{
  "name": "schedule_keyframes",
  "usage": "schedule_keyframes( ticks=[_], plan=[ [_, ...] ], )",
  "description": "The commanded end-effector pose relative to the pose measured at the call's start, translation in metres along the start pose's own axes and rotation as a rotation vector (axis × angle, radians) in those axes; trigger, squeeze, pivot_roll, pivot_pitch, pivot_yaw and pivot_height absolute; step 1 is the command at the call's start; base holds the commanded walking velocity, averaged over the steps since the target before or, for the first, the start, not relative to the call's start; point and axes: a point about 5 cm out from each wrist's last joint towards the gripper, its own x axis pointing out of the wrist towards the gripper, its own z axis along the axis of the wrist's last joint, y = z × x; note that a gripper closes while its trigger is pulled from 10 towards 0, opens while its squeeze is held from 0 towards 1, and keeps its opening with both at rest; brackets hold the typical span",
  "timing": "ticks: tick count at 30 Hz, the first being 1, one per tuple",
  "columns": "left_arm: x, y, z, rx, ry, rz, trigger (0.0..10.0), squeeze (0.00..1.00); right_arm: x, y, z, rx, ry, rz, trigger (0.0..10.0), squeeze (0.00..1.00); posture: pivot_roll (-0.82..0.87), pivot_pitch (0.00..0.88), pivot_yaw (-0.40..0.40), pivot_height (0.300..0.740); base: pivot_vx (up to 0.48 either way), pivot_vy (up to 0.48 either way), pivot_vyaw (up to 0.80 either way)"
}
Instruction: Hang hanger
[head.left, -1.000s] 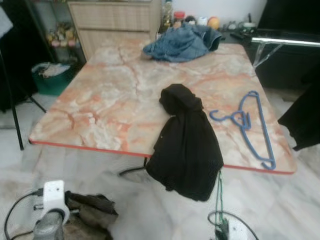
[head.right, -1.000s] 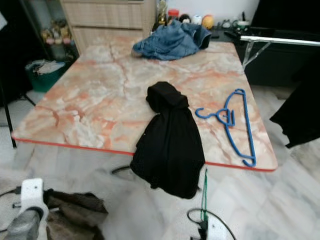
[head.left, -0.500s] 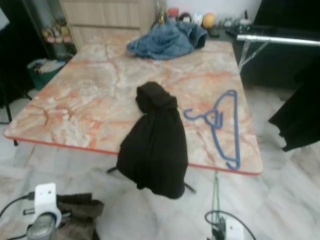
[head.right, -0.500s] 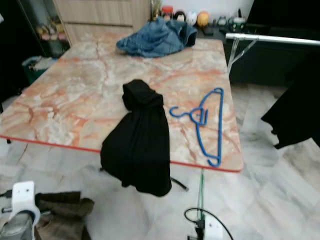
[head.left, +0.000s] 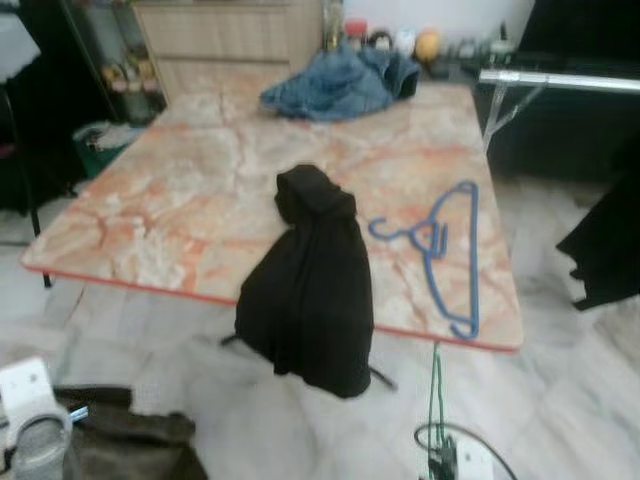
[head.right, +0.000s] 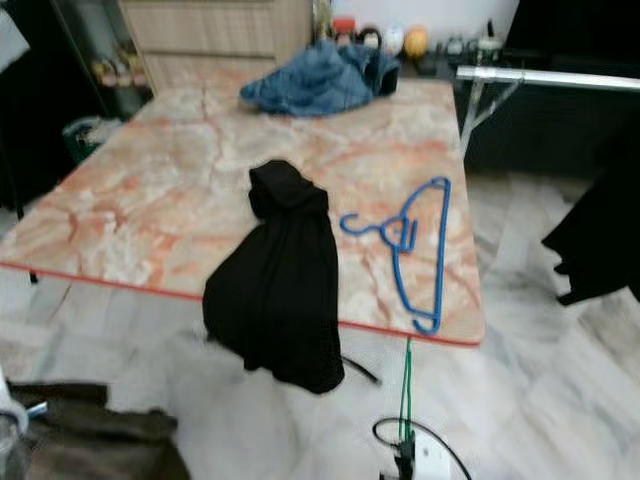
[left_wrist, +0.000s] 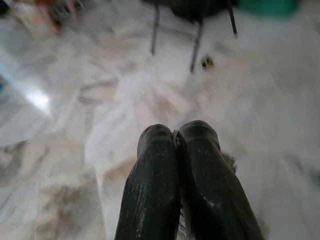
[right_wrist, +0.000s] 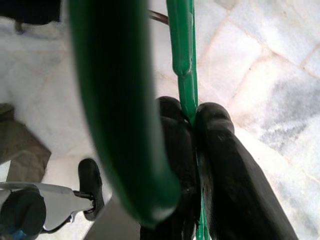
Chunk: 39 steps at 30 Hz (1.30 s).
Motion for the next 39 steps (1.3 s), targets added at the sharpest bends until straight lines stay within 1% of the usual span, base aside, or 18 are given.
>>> schedule_keyframes(
  ticks=[1,3,7,9,10,11,14,15,16,19,20,24,26,29,31,34,36,39],
  plan=[
    [0.012,-0.006,0.046,-0.040,-0.185,-0.026,10.0,0.00,0.000,0.000,0.001,-0.005,0.000,0.000,10.0,0.00,0.04,0.036,0.014,0.740,0.000,0.000,0.00],
    [0.016,-0.020,0.073,-0.062,-0.282,-0.096,10.0,0.00,0.000,0.001,0.001,-0.005,0.001,0.002,10.0,0.00,0.04,0.035,0.015,0.740,0.000,0.000,0.00],
    [0.017,-0.039,0.120,-0.132,-0.440,-0.162,10.0,0.00,0.001,0.001,0.001,-0.004,0.003,0.003,10.0,0.00,0.04,0.034,0.015,0.740,0.000,0.000,0.00],
    [0.011,-0.056,0.165,-0.188,-0.587,-0.204,10.0,0.00,0.000,0.001,0.000,-0.004,0.005,0.002,10.0,0.00,0.04,0.034,0.015,0.740,0.000,0.000,0.00],
    [0.011,-0.056,0.165,-0.188,-0.587,-0.204,10.0,0.00,0.000,0.001,0.000,-0.004,0.005,0.002,10.0,0.00,0.04,0.034,0.015,0.740,0.000,0.000,0.00],
    [0.004,-0.063,0.190,-0.230,-0.668,-0.233,10.0,0.00,0.000,0.001,0.000,-0.004,0.007,0.000,10.0,0.00,0.04,0.034,0.014,0.740,0.000,0.000,0.00],
    [-0.010,-0.077,0.229,-0.293,-0.794,-0.300,10.0,0.00,0.000,0.000,-0.001,-0.004,0.011,-0.003,10.0,0.00,0.04,0.033,0.015,0.740,0.000,0.000,0.00],
    [-0.022,-0.085,0.253,-0.334,-0.869,-0.353,10.0,0.00,0.000,0.000,-0.002,-0.002,0.013,-0.004,10.0,0.00,0.03,0.033,0.017,0.740,0.000,0.000,0.00],
    [-0.029,-0.092,0.263,-0.357,-0.889,-0.405,10.0,0.00,0.000,0.000,-0.002,-0.002,0.013,-0.005,10.0,0.00,0.04,0.034,0.017,0.740,0.000,0.000,0.00],
    [-0.056,-0.121,0.288,-0.416,-0.923,-0.665,10.0,0.00,0.000,0.000,-0.002,0.000,0.014,-0.005,10.0,0.00,0.04,0.033,0.018,0.740,0.000,0.000,0.00],
    [-0.075,-0.140,0.294,-0.409,-0.928,-0.841,10.0,0.00,0.000,0.000,-0.002,0.005,0.014,-0.005,10.0,0.00,0.04,0.033,0.021,0.740,0.000,0.000,0.00],
    [-0.109,-0.171,0.295,-0.398,-0.911,-1.111,10.0,0.00,-0.001,-0.001,-0.003,0.015,0.012,-0.012,10.0,0.00,0.04,0.031,0.026,0.740,0.000,0.000,0.00],
    [-0.120,-0.182,0.290,-0.384,-0.889,-1.187,10.0,0.00,-0.001,-0.002,-0.003,0.027,0.011,-0.022,10.0,0.00,0.04,0.029,0.028,0.740,0.000,0.000,0.00],
    [-0.117,-0.197,0.270,-0.402,-0.766,-1.199,10.0,0.00,-0.001,-0.002,-0.005,0.020,0.017,-0.021,10.0,0.00,0.03,0.022,0.032,0.740,0.000,0.000,0.00],
    [-0.117,-0.207,0.246,-0.370,-0.673,-1.219,10.0,0.00,-0.002,-0.004,-0.006,0.027,0.017,-0.029,10.0,0.00,0.02,0.016,0.034,0.740,0.000,0.000,0.00],
    [-0.111,-0.207,0.237,-0.406,-0.604,-1.178,10.0,0.00,-0.002,-0.005,-0.006,0.029,0.017,-0.031,10.0,0.00,0.03,0.012,0.033,0.740,0.000,0.000,0.00],
    [-0.107,-0.205,0.234,-0.401,-0.594,-1.145,10.0,0.00,-0.003,-0.006,-0.007,0.028,0.018,-0.032,10.0,0.00,0.02,0.008,0.034,0.740,0.000,0.000,0.00],
    [-0.098,-0.197,0.236,-0.444,-0.576,-1.078,10.0,0.00,-0.003,-0.007,-0.008,0.028,0.017,-0.033,10.0,0.00,0.02,0.004,0.033,0.740,0.000,0.000,0.00]
  ],
)
